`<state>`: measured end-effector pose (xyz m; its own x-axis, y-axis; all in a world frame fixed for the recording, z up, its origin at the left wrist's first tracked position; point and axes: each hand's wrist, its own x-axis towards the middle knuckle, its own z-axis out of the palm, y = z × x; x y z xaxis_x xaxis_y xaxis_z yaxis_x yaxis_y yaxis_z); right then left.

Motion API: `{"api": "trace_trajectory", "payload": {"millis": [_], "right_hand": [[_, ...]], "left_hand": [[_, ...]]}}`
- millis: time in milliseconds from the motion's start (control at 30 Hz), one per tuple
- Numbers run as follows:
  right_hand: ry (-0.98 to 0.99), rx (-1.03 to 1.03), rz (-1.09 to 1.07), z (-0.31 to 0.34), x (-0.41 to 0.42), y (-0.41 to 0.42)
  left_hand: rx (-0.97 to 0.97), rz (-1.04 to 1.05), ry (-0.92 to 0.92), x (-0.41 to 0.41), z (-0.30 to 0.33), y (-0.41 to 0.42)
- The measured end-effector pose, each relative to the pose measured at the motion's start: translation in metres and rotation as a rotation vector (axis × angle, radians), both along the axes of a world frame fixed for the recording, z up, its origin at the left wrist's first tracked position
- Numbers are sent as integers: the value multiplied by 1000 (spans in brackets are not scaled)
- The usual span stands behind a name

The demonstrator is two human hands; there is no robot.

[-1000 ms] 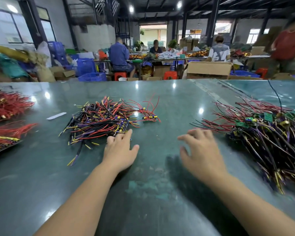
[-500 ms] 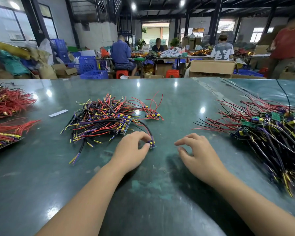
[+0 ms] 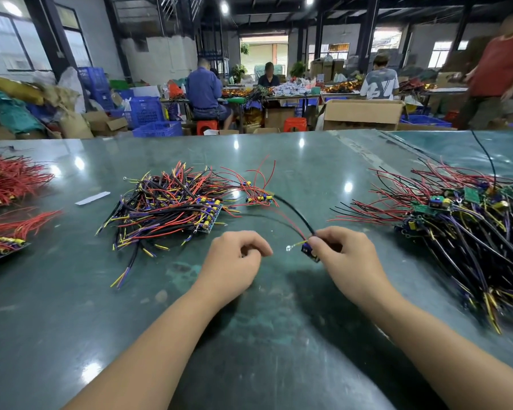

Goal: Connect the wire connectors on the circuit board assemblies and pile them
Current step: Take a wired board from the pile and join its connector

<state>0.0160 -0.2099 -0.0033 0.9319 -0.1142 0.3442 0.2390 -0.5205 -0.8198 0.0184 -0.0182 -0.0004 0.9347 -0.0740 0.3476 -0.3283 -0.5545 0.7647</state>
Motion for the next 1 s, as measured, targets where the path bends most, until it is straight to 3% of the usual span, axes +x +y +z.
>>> {"api": "trace_trajectory", "payload": {"millis": [67, 167, 333, 633, 767, 933, 1000], "right_hand": [[-50, 117, 35, 3, -1, 2], [-61, 211, 156, 6, -5, 7], [-25, 170, 361, 8, -13, 12], [-45, 44, 450, 9, -18, 13], [-69, -11, 434, 6, -19, 15], [-127, -149, 452, 6, -20, 17], [-143, -175, 438, 6, -19, 16]], "left_hand": [[-74, 46, 78, 2, 1, 1], [-270, -66, 180, -2, 3, -5], [-526, -306, 281, -8, 6, -7], [-526, -219, 223, -8, 10, -10], [-624, -158, 239, -5, 9, -9], [-488, -157, 256, -4, 6, -9], [-522, -222, 292, -5, 5, -10]]}}
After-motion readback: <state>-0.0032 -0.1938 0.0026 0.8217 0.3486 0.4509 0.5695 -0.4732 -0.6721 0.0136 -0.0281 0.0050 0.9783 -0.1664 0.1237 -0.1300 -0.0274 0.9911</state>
